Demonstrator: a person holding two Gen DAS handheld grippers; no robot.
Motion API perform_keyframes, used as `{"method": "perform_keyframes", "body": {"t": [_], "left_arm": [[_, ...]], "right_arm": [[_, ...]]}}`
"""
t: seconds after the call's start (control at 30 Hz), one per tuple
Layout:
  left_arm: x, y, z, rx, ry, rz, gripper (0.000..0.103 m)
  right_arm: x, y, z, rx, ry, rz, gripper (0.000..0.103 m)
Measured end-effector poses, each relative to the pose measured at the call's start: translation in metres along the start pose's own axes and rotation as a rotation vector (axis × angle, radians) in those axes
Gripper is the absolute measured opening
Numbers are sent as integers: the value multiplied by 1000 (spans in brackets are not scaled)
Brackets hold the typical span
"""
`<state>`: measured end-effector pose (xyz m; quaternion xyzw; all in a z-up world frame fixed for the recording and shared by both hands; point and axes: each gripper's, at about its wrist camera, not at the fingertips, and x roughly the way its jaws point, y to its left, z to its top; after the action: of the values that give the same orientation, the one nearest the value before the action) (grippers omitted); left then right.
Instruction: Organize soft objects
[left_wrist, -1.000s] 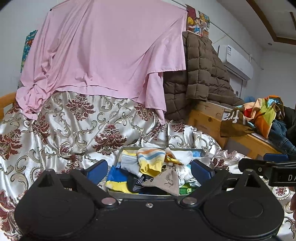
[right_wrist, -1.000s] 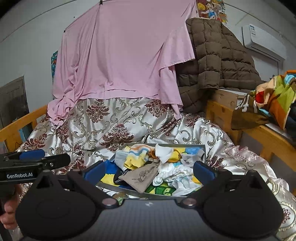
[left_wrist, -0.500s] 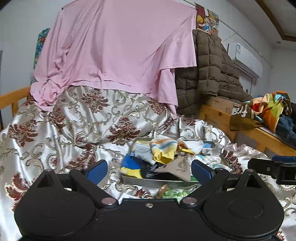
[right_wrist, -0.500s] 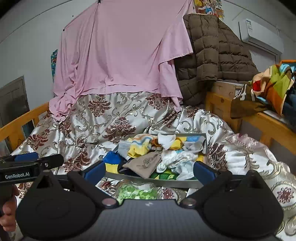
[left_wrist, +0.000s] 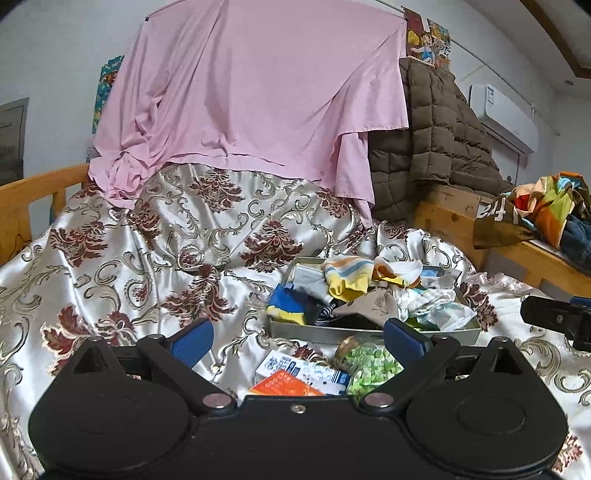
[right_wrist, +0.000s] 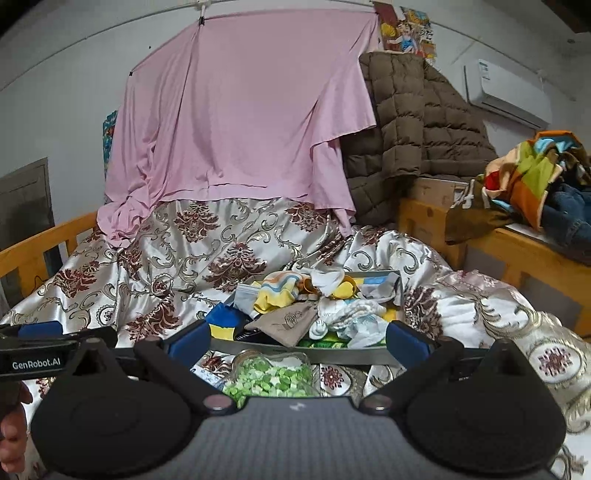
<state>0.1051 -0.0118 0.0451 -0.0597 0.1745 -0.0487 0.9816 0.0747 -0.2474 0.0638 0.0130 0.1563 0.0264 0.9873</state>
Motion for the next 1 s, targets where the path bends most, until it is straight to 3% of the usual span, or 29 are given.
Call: {"method": "perform_keyframes", "body": {"t": [0.4, 1.0], "left_arm": [[-13, -5, -30, 40, 13, -24, 100], [-31, -3, -31, 32, 7, -13, 100]], "right_arm": [[-35, 4, -43, 48, -22, -108, 103], [-49, 14, -47, 22, -49, -99, 103]]}}
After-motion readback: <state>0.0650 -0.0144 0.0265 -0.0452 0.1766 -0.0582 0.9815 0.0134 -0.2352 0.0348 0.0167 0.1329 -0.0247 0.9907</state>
